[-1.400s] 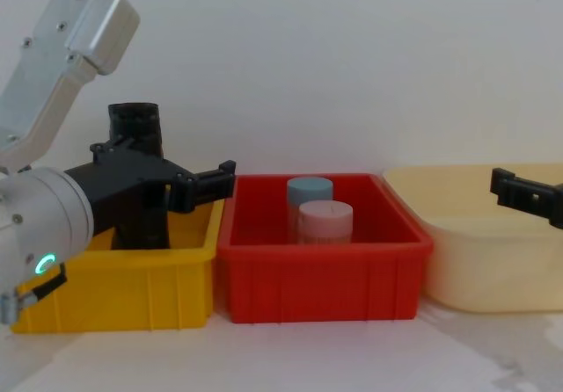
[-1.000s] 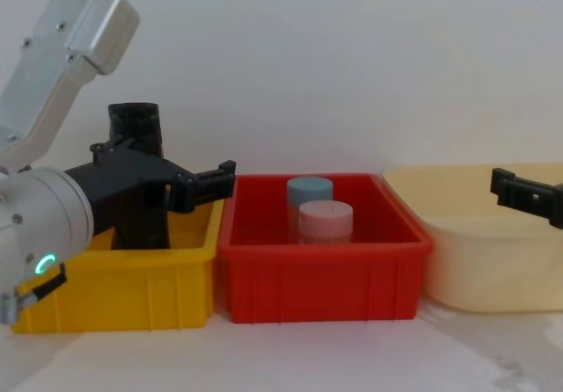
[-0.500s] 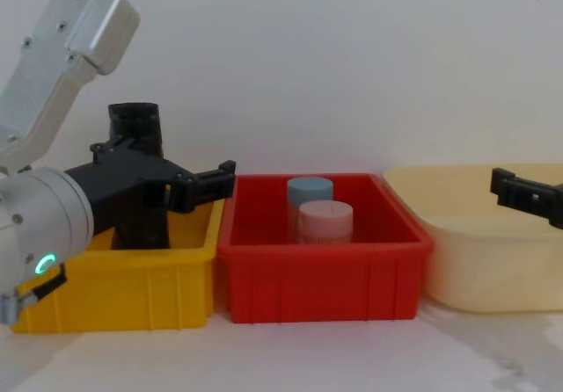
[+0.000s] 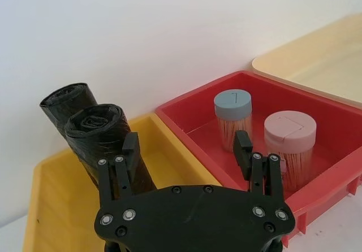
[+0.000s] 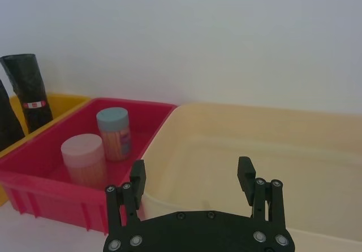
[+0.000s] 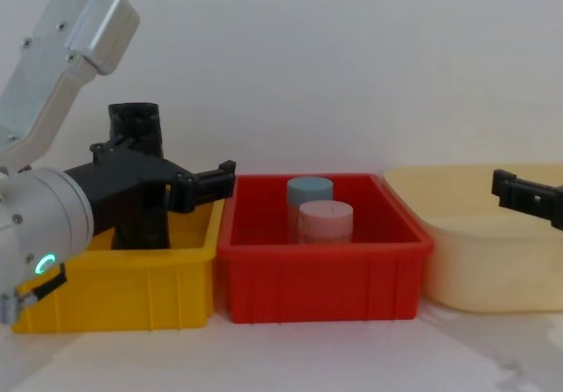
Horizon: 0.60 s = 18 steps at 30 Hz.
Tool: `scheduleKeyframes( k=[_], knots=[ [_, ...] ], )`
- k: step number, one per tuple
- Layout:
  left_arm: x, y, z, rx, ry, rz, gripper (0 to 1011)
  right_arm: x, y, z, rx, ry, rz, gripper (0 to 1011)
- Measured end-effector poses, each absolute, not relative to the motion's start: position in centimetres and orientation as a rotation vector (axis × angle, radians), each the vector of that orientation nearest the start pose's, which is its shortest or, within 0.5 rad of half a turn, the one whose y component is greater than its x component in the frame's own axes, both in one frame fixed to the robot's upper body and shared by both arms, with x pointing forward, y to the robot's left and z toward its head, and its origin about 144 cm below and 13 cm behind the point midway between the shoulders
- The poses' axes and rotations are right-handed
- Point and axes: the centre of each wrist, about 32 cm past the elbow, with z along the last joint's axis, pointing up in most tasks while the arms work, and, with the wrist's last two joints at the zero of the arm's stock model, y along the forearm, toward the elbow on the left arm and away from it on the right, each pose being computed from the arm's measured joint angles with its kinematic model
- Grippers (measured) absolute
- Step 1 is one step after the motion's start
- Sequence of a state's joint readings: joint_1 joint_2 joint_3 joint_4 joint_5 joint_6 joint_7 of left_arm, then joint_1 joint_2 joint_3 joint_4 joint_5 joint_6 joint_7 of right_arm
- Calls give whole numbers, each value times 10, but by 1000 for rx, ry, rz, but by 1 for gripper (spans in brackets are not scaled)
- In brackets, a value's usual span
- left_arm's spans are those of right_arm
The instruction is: Pick up the garbage bag with the one hand and transfer it to the other hand.
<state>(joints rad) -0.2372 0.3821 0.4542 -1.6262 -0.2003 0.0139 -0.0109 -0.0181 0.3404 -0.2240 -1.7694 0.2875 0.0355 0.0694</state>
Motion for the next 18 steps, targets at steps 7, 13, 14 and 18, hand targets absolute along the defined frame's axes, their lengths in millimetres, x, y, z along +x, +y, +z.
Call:
scheduleKeyframes(
  k=[7,13,14,18],
  knots=[
    [492,198,1204,61,-268,1124,1001,439,-242,1191,8,-76,-1203,1002],
    [492,198,1204,61,-268,1124,1001,436,-245,1193,-12,-81,-1154,1002],
    [492,198,1204,61,-268,1124,1001,436,-245,1194,-17,-83,-1138,1001],
    [492,198,1204,61,-268,1124,1001,437,-244,1196,-29,-90,-1093,1001]
  ],
)
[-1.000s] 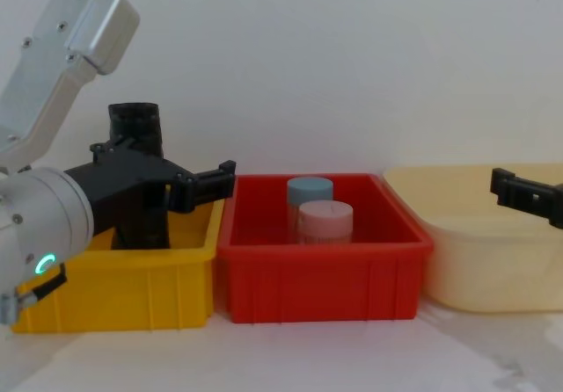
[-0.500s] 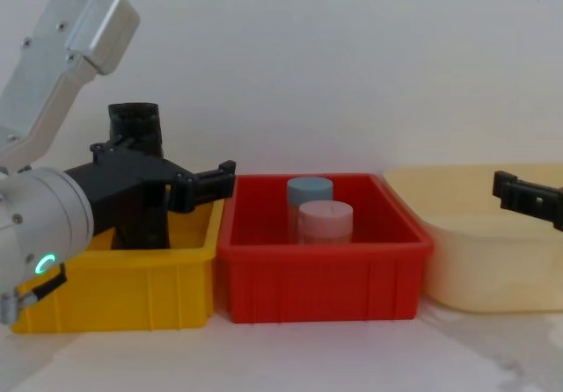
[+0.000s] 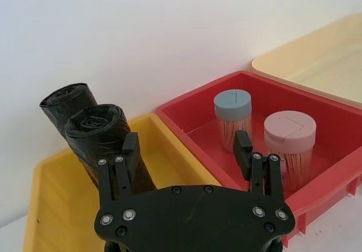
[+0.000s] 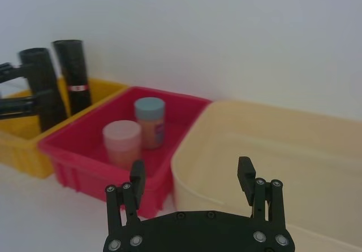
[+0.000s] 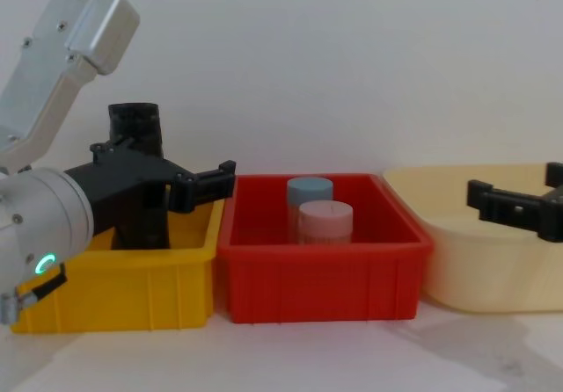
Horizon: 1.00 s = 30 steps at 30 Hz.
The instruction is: Pick up the garbage bag with the one hand and transfer it to the other hand.
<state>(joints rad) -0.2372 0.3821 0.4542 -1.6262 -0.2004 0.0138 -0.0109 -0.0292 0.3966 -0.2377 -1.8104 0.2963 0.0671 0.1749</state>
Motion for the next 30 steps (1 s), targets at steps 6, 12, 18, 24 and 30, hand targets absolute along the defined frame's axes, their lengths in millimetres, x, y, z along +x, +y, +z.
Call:
scheduleKeyframes(
  k=[6,12,18,24,30],
  knots=[
    [492,198,1204,61,-268,1124,1001,441,-239,1200,-45,-103,-1018,1002],
    [492,198,1204,61,-268,1124,1001,454,-231,1204,-77,-111,-938,1002],
    [492,198,1204,61,-268,1124,1001,470,-223,1214,-137,-93,-871,1001],
    [492,198,1204,61,-268,1124,1001,486,-218,1228,-211,-72,-819,1002],
    [492,198,1204,61,-268,1124,1001,501,-215,1241,-277,-62,-780,1002]
  ],
)
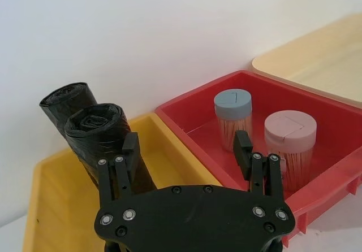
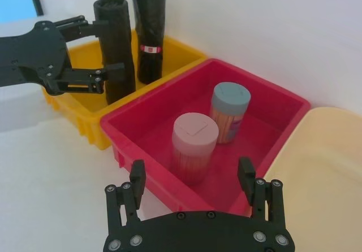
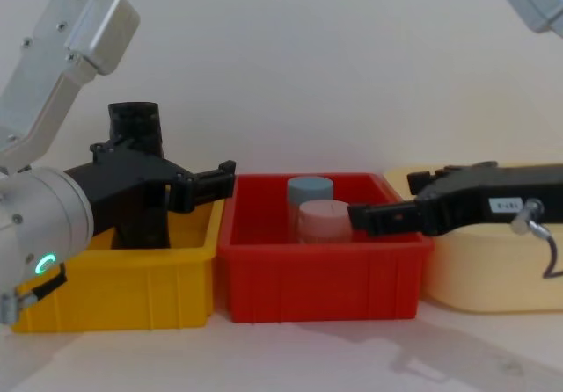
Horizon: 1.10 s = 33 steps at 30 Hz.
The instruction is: Pick up the garbage bag with the one hand and transfer it to the other hand.
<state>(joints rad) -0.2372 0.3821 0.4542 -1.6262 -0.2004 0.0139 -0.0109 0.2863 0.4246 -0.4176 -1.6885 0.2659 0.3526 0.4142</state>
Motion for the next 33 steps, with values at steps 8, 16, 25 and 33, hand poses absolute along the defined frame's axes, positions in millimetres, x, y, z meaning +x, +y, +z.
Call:
scheduleKeyframes(
  k=[8,16,25,33],
  knots=[
    [492,198,1204,61,-268,1124,1001,520,-210,1257,-343,-57,-746,1002],
    [492,198,1204,61,-268,1124,1001,537,-202,1267,-388,-59,-728,1001],
    [492,198,1204,61,-268,1124,1001,554,-193,1270,-433,-56,-721,1002],
    [492,198,1204,61,-268,1124,1001,568,-186,1269,-463,-55,-719,1002]
  ],
)
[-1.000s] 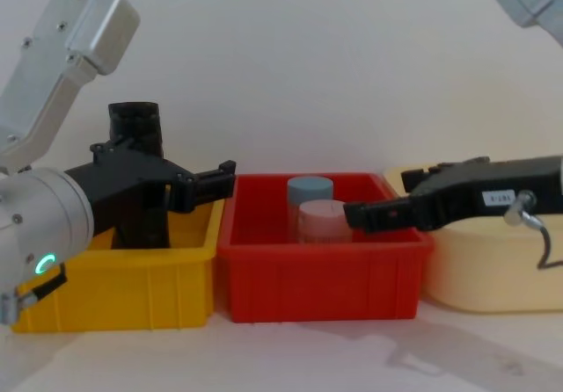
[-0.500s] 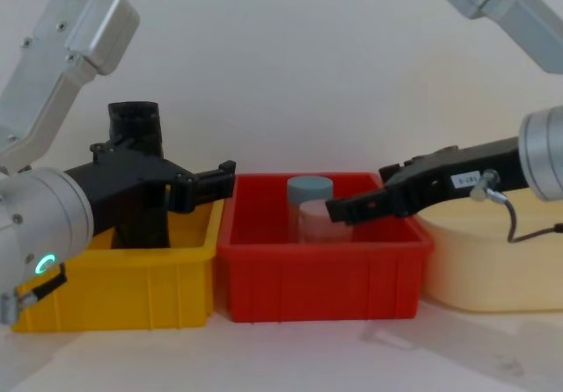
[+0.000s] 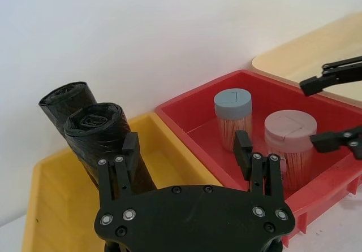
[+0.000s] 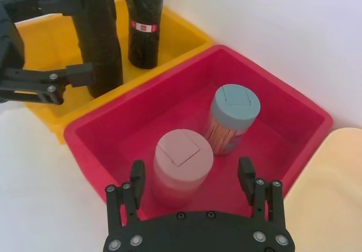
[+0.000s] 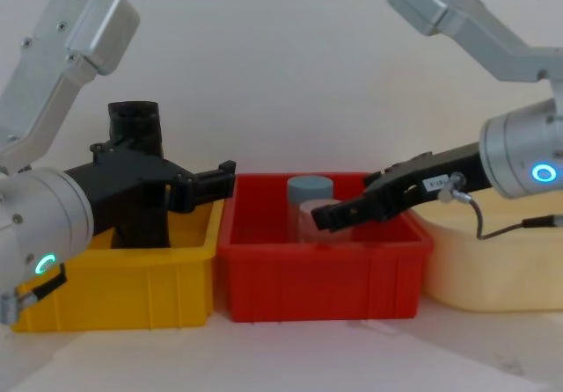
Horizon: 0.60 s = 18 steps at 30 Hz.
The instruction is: Pick up the garbage bag with the one hand and transfer it to the other hand.
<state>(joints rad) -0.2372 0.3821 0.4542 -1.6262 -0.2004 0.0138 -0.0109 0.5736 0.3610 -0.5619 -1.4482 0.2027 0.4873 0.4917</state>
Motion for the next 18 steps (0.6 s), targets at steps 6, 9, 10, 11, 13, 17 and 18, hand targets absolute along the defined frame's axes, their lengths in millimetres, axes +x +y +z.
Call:
scheduleKeyframes(
  k=[6,9,10,11,13,17,18],
  knots=[
    [492,198,1204,61,-268,1124,1001,577,-181,1268,-481,-55,-718,1002],
    [492,198,1204,61,-268,1124,1001,581,-179,1267,-488,-55,-719,1002],
    [492,198,1204,61,-268,1124,1001,582,-178,1267,-489,-55,-719,1001],
    [492,198,1204,61,-268,1124,1001,582,-178,1266,-491,-54,-719,1001],
    [492,198,1204,61,-268,1124,1001,585,-177,1266,-495,-54,-719,1002],
    [492,198,1204,61,-268,1124,1001,589,-176,1264,-502,-53,-717,1002],
    [492,198,1204,61,-268,1124,1001,589,-175,1264,-503,-53,-717,1001]
  ],
)
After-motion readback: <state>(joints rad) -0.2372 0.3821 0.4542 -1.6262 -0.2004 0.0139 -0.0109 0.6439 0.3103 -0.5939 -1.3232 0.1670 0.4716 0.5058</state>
